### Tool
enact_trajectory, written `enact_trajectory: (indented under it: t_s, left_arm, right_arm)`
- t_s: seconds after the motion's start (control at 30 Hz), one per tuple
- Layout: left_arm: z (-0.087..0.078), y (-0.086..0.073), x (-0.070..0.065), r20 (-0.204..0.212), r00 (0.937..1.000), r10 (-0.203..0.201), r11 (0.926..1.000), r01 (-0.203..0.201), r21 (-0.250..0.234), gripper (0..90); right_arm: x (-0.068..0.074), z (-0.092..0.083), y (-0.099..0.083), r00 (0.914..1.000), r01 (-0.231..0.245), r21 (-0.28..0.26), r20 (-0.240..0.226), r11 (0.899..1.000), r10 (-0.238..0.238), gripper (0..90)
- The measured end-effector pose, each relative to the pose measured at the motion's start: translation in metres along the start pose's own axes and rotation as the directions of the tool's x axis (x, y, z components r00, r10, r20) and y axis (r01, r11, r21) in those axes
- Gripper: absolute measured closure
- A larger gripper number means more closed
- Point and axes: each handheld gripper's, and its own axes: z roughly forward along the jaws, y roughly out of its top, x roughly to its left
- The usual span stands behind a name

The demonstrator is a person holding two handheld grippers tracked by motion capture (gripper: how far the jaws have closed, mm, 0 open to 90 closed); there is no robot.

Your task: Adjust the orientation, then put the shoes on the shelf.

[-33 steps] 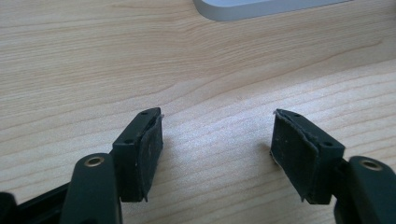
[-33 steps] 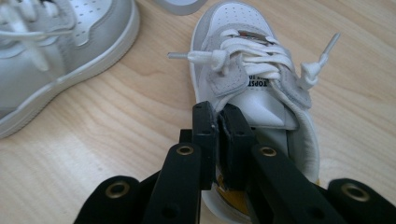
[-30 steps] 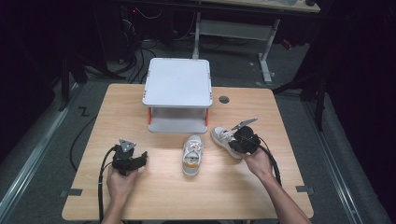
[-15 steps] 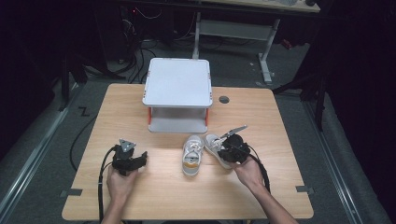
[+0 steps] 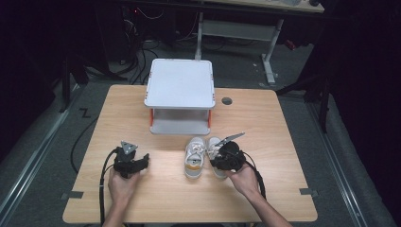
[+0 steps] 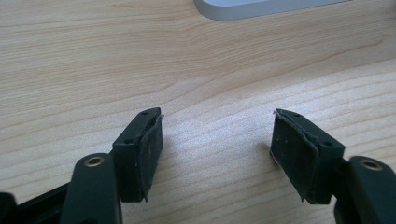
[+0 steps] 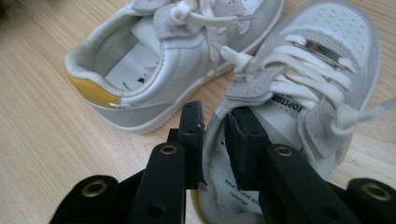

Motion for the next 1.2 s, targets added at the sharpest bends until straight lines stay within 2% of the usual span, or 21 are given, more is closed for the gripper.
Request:
enact_trajectory:
  t_s: [0.2,0.23,0.4,0.47,0.53,0.57,0.6,0.67,0.7,0.73,0.83,0.87,0.9,0.93,1.0,1.03,1.07,1.1,1.13,1.17,1.2]
  left_arm:
    - [0.0,0.0,0.0,0.0,1.0,0.0,1.0,0.0,0.0,34.3]
    - [0.0,0.0,0.0,-0.001,1.0,-0.003,1.0,0.003,0.0,34.3]
    - [-0.001,0.0,-0.001,0.001,1.0,-0.003,1.0,0.003,0.0,34.2]
    - [-0.002,-0.001,-0.003,0.0,1.0,-0.004,1.0,0.004,0.001,34.0]
    - [-0.002,-0.001,-0.004,0.0,1.0,-0.003,1.0,0.003,0.005,32.9]
    - [-0.002,-0.001,-0.004,0.0,1.0,-0.003,1.0,0.003,0.005,32.2]
    - [-0.002,-0.001,-0.005,-0.005,1.0,-0.004,1.0,0.004,0.006,32.2]
    - [-0.001,-0.001,-0.008,-0.014,0.9998,-0.011,0.9999,0.011,0.005,30.6]
    - [-0.001,-0.001,-0.008,-0.014,0.9998,-0.011,0.9999,0.011,0.005,30.6]
    - [-0.001,-0.001,-0.009,-0.016,0.9998,-0.014,0.9999,0.014,0.005,30.7]
    - [-0.002,-0.001,-0.009,-0.017,0.9998,-0.013,0.9999,0.013,0.009,31.7]
    - [-0.002,0.0,-0.01,-0.012,0.9998,-0.014,0.9999,0.014,0.009,31.7]
    - [-0.001,0.0,-0.011,-0.009,0.9998,-0.017,0.9998,0.017,0.007,32.3]
    - [-0.003,0.002,-0.015,-0.004,1.0,-0.006,1.0,0.006,-0.002,32.6]
    - [-0.004,0.003,-0.017,0.002,1.0,-0.002,0.9999,0.002,-0.011,33.4]
    - [-0.008,0.007,-0.024,0.02,0.9998,0.008,0.9998,-0.007,-0.019,33.5]
    - [-0.008,0.007,-0.024,0.02,0.9998,0.008,0.9998,-0.007,-0.019,33.6]
    - [-0.011,0.011,-0.028,0.033,0.9993,0.016,0.9996,-0.015,-0.025,33.9]
    - [-0.015,0.015,-0.036,0.058,0.998,0.027,0.999,-0.025,-0.036,34.1]
    - [-0.015,0.015,-0.036,0.058,0.998,0.027,0.999,-0.025,-0.036,34.1]
    - [-0.021,0.02,-0.047,0.067,0.9964,0.052,0.9977,-0.049,-0.047,34.3]
  right_arm:
    - [-0.002,0.002,-0.003,0.9993,0.0,-0.03,-0.038,1.0,-0.001,66.6]
    - [-0.004,0.0,-0.006,0.9982,-0.012,-0.061,-0.06,0.998,0.009,61.2]
    - [-0.008,-0.011,-0.014,0.9981,-0.008,-0.119,-0.061,0.993,0.001,58.3]
    - [-0.015,-0.022,-0.024,0.9972,-0.031,-0.192,-0.073,0.981,0.018,57.8]
    - [-0.018,-0.03,-0.03,0.9977,-0.036,-0.233,-0.064,0.972,0.022,57.6]
    - [-0.018,-0.03,-0.03,0.9977,-0.036,-0.233,-0.064,0.972,0.022,57.6]
    - [-0.02,-0.032,-0.032,0.9983,-0.034,-0.244,-0.055,0.969,0.021,57.5]
    - [-0.033,-0.039,-0.041,0.9988,-0.049,-0.29,-0.013,0.956,0.048,57.5]
    - [-0.033,-0.039,-0.041,0.9988,-0.049,-0.29,-0.013,0.956,0.048,57.5]
    - [-0.044,-0.04,-0.049,0.997,-0.062,-0.315,0.025,0.947,0.074,57.0]
    - [-0.061,-0.038,-0.063,0.9868,-0.081,-0.336,0.105,0.938,0.123,55.8]
    - [-0.061,-0.038,-0.063,0.9868,-0.081,-0.336,0.105,0.938,0.123,55.8]
    - [-0.067,-0.036,-0.068,0.9823,-0.089,-0.339,0.126,0.937,0.139,55.7]
    - [-0.078,-0.032,-0.077,0.9716,-0.103,-0.341,0.166,0.934,0.168,55.5]
    - [-0.088,-0.028,-0.084,0.9594,-0.129,-0.342,0.194,0.931,0.205,55.0]
    - [-0.092,-0.026,-0.087,0.9537,-0.135,-0.345,0.209,0.929,0.216,54.2]
    - [-0.092,-0.026,-0.087,0.9537,-0.135,-0.345,0.209,0.929,0.216,54.2]
    - [-0.099,-0.022,-0.091,0.941,-0.144,-0.35,0.241,0.926,0.237,52.3]
    - [-0.1,-0.021,-0.091,0.9355,-0.144,-0.349,0.257,0.926,0.242,51.7]
    - [-0.102,-0.019,-0.092,0.9299,-0.14,-0.35,0.275,0.926,0.245,51.0]
    - [-0.104,-0.018,-0.093,0.9243,-0.139,-0.348,0.29,0.927,0.248,50.3]
